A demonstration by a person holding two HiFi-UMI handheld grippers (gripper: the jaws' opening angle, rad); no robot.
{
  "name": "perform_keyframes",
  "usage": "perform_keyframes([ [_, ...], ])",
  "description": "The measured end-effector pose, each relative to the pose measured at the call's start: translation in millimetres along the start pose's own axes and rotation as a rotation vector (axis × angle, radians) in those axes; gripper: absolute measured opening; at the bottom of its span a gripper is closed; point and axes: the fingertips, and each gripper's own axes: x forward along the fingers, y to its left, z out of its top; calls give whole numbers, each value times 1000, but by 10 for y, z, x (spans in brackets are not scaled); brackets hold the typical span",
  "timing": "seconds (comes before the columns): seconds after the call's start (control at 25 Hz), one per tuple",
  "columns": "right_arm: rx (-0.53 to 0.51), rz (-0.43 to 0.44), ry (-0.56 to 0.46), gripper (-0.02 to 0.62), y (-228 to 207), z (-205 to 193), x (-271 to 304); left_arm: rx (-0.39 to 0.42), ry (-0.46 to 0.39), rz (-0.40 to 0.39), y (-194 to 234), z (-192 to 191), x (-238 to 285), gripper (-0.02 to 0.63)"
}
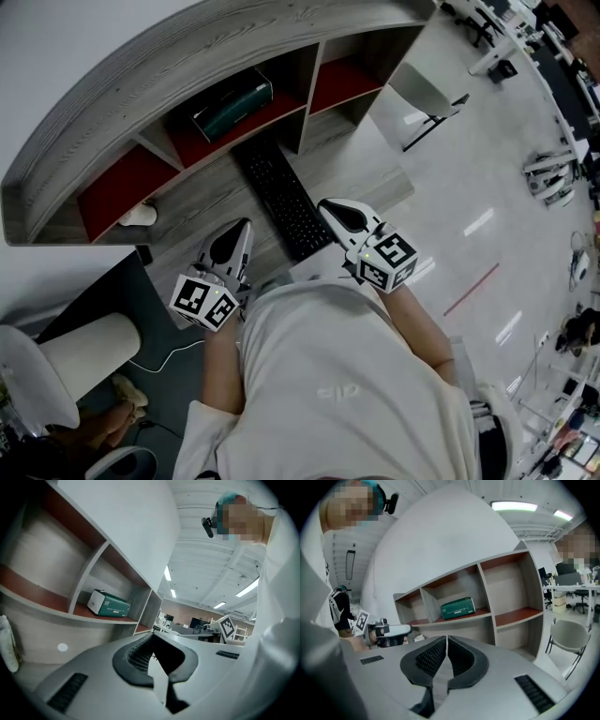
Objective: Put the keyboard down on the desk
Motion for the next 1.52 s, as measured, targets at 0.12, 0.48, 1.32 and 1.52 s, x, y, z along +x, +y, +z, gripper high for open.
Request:
perform_keyframes([
  [0.12,-49,5,-24,38,34,110,-87,71,-15,9,-92,77,-20,17],
  [0.48,-157,8,-69,38,116,275,-250,153,-26,26,-267,126,-37,17],
  [1.32,-139,-17,-70,34,62,155,-357,129,-86,55,-276,179,-69,15],
  [1.52,-134,-17,-67,34,66,145,-354,148,-79,75,-255,189,-73,15],
])
